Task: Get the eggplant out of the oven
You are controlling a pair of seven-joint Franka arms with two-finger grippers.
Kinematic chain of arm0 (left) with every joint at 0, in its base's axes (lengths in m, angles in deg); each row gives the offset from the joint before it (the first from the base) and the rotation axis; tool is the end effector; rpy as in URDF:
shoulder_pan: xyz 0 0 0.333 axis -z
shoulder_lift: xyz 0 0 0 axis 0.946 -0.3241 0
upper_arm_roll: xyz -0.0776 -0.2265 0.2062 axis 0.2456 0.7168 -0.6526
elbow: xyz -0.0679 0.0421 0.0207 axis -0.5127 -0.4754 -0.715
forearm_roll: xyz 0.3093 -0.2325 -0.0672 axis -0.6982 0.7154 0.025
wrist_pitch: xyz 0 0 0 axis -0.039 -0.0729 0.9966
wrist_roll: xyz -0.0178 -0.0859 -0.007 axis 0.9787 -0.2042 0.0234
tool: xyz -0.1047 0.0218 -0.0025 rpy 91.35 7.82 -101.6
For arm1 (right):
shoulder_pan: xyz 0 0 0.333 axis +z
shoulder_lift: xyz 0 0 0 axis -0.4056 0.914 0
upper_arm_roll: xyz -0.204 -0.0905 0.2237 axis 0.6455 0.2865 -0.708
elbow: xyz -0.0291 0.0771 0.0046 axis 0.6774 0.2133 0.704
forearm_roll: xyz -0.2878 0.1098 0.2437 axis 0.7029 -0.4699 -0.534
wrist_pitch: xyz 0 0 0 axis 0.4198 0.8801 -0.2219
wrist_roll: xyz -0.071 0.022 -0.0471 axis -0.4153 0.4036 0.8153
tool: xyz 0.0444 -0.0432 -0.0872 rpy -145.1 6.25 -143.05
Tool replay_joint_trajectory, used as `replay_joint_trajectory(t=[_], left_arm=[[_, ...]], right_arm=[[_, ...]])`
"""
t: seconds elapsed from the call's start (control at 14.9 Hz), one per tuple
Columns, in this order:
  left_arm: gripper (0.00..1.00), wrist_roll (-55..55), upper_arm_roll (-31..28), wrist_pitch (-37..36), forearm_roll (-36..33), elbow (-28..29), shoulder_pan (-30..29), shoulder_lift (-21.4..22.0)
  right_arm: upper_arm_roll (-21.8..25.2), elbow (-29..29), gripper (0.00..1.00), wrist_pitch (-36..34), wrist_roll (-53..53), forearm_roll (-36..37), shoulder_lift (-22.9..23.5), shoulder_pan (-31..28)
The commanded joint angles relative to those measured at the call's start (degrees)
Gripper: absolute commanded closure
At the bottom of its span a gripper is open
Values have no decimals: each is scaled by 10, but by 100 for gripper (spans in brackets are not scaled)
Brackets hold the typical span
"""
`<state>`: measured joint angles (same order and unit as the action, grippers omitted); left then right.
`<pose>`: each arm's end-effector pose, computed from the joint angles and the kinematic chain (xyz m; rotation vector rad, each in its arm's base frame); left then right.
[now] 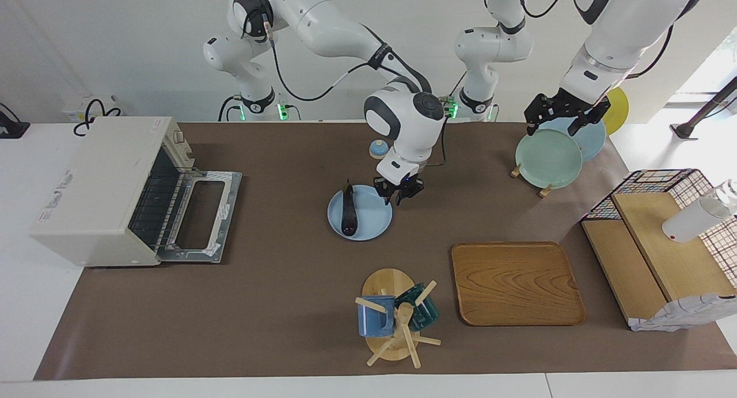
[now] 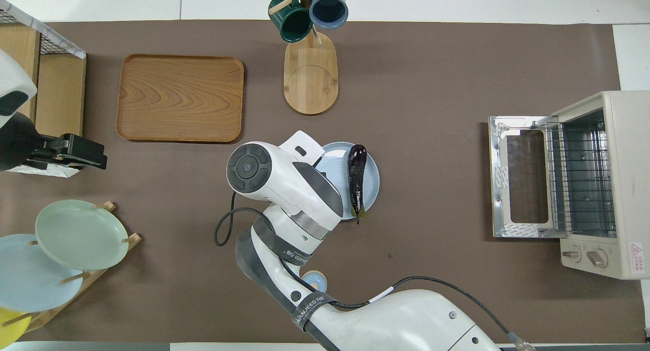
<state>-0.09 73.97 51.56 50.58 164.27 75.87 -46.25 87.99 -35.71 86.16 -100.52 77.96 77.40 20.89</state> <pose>0.5234 -0.0785 0.6200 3.1171 -0.1346 -0.1301 0.5223 0.4714 0.3621 2.9969 0.0286 0.0491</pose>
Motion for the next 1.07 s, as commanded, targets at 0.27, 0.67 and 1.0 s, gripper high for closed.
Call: replay_joint_trajectory(t=[0.27, 0.67, 1.0], left_arm=[[0, 6, 2, 31, -3, 17, -5, 13], [0, 47, 8, 98, 26, 65, 31, 19], [0, 188, 8, 222, 29, 120, 162, -9]], right_arm=[[1, -115, 99, -99, 216, 7, -137, -150], [1, -343, 100, 1, 258, 83, -224, -259], [1, -420, 100, 97, 307, 96, -236, -336]])
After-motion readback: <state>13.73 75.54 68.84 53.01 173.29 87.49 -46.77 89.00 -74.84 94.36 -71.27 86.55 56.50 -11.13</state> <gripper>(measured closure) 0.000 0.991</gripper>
